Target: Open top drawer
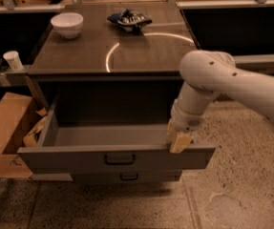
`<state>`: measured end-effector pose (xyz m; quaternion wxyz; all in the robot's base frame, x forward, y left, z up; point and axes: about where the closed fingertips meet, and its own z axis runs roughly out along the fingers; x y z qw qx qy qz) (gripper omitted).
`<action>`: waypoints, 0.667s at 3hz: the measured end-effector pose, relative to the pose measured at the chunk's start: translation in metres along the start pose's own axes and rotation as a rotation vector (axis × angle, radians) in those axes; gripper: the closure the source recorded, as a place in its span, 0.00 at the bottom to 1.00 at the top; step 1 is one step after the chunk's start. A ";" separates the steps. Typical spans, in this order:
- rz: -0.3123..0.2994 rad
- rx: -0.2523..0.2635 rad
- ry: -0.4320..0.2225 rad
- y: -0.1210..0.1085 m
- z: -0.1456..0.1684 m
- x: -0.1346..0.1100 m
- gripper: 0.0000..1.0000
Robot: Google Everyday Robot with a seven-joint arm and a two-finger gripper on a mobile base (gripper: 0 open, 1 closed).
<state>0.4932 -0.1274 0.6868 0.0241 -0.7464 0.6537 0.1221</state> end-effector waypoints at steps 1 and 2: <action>0.000 0.000 0.000 0.000 0.000 0.000 0.00; 0.000 0.000 0.000 0.000 0.000 0.000 0.00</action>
Offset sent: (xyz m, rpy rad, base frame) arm 0.0000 0.0000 0.0000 0.0000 0.0000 0.0000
